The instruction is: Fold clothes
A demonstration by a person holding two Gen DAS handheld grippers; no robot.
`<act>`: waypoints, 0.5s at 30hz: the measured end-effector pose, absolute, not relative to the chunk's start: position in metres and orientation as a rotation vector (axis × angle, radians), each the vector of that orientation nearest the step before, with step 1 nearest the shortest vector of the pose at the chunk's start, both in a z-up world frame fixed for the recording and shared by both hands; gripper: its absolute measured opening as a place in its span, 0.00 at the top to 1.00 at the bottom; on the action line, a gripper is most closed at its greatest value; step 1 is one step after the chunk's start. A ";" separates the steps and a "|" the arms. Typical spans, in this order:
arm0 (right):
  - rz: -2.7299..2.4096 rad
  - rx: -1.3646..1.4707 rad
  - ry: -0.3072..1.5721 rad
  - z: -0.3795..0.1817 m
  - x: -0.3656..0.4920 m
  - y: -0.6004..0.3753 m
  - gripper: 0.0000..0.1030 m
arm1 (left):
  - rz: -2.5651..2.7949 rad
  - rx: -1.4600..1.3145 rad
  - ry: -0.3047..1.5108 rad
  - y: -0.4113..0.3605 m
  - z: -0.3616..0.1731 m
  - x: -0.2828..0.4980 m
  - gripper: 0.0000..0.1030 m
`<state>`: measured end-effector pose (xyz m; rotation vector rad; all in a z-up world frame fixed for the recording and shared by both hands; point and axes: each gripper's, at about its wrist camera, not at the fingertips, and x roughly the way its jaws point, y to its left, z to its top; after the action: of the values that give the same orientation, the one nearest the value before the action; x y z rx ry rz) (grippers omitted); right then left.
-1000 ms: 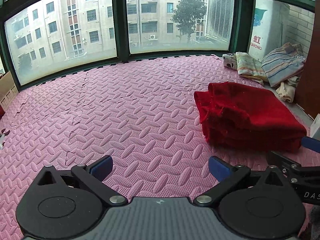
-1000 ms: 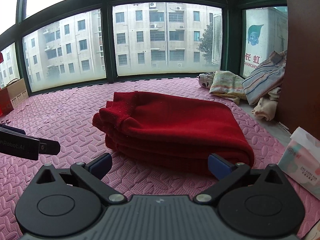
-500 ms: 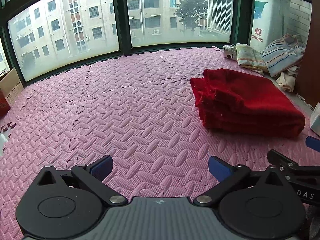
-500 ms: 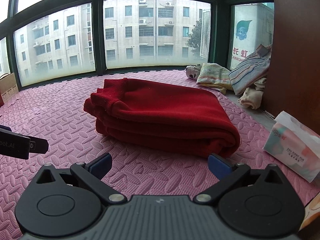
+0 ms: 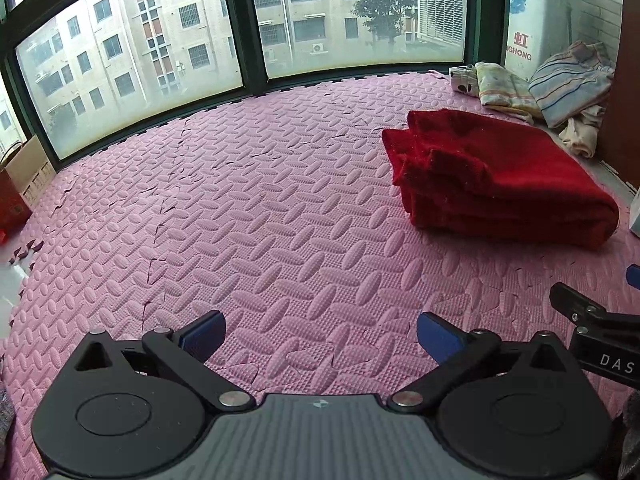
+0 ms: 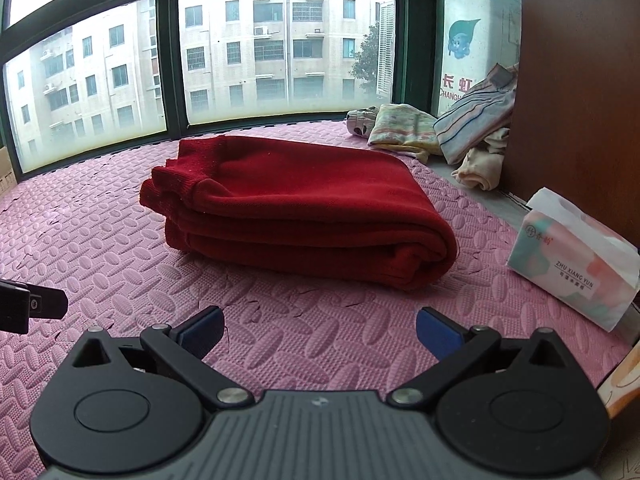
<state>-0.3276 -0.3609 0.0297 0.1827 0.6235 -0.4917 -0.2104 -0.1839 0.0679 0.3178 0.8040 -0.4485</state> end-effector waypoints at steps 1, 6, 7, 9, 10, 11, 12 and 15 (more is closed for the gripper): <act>-0.493 0.183 0.624 0.030 -0.328 -0.361 0.00 | -0.449 0.319 0.809 -0.184 0.068 -0.210 0.00; -0.504 0.178 0.634 0.029 -0.327 -0.362 0.00 | -0.472 0.312 0.867 -0.185 0.066 -0.207 0.00; -0.501 0.178 0.638 0.028 -0.327 -0.362 0.00 | -0.485 0.302 0.881 -0.185 0.066 -0.206 0.00; -0.498 0.180 0.643 0.027 -0.327 -0.362 0.00 | -0.515 0.275 0.908 -0.183 0.066 -0.206 0.00; -0.497 0.183 0.644 0.027 -0.327 -0.362 0.00 | -0.526 0.263 0.917 -0.183 0.065 -0.206 0.00; -0.496 0.185 0.644 0.027 -0.327 -0.363 0.00 | -0.540 0.253 0.925 -0.183 0.066 -0.206 0.00; -0.495 0.186 0.644 0.027 -0.327 -0.363 0.00 | -0.556 0.243 0.933 -0.183 0.066 -0.206 0.00; -0.493 0.191 0.646 0.027 -0.328 -0.364 0.00 | -0.602 0.229 0.942 -0.185 0.068 -0.210 0.00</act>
<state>-0.3279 -0.3637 0.0271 0.1910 0.6465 -0.4933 -0.2097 -0.1853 0.0681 0.2292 0.9420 -0.6015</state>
